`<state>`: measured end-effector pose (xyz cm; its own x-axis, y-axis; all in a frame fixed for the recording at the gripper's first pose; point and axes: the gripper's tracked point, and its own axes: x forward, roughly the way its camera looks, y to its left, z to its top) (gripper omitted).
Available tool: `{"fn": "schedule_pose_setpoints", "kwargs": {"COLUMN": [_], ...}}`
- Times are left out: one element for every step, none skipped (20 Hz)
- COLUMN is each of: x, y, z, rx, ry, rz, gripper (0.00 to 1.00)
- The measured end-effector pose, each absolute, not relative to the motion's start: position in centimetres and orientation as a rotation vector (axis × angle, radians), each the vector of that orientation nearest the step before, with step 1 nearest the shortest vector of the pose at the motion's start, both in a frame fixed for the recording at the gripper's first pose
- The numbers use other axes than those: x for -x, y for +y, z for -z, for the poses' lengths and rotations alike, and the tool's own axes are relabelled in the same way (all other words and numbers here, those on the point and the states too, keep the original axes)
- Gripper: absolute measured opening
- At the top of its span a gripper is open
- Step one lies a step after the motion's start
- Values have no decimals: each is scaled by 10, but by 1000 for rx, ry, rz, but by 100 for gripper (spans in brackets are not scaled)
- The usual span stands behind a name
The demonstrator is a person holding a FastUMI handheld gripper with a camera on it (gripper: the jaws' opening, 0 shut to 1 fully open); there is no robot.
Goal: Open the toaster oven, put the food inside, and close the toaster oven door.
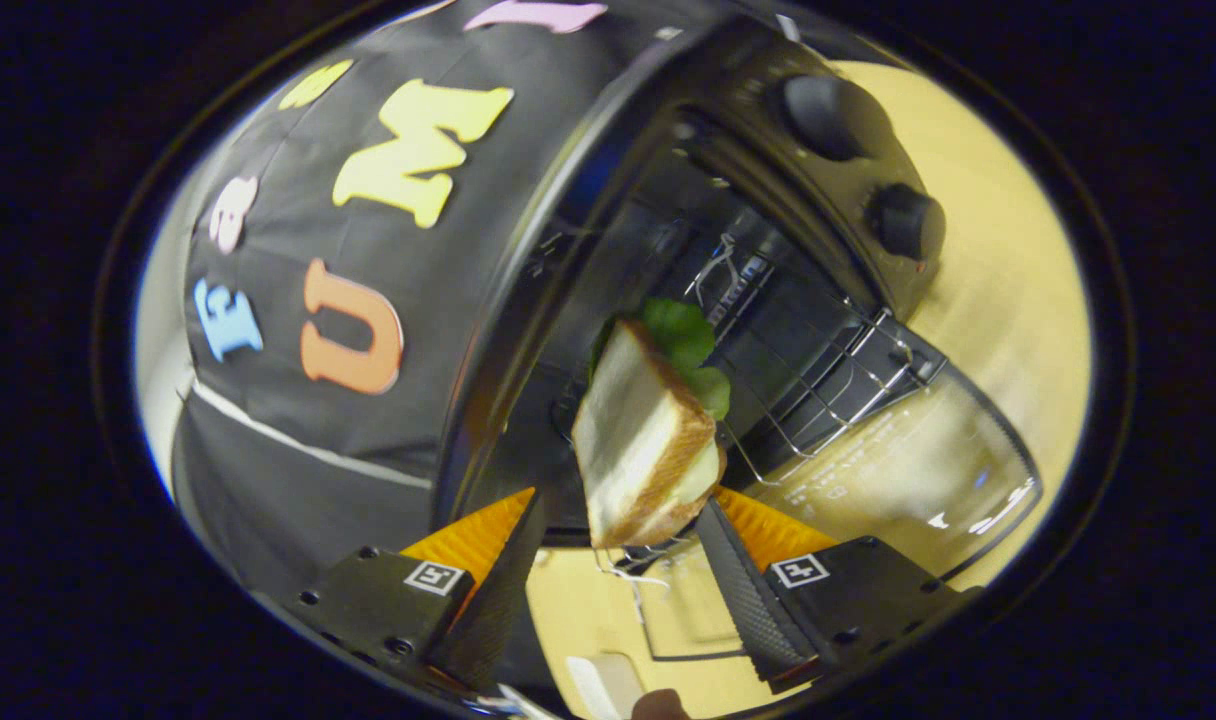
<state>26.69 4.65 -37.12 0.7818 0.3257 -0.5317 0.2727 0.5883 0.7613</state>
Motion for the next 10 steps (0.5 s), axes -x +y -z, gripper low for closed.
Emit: {"fn": "schedule_pose_setpoints", "kwargs": {"x": [-259, -253, -246, -239, -232, -224, -211, -201, -189, -179], "y": [48, 53, 56, 56, 55, 55, 56, 53, 49, 44], "z": [375, 376, 375, 370, 363, 357, 350, 345, 342, 337], "rx": [-929, -922, -917, -894, -855, -816, -761, -695, -624, -551], "ry": [742, 772, 787, 791, 791, 796, 802, 802, 798, 789], "rz": [-30, -34, -34, -38, -41, -54, -67, -75, -81, -80], "gripper": [96, 96, 97, 96, 96, 96, 96, 97, 97, 97]}}
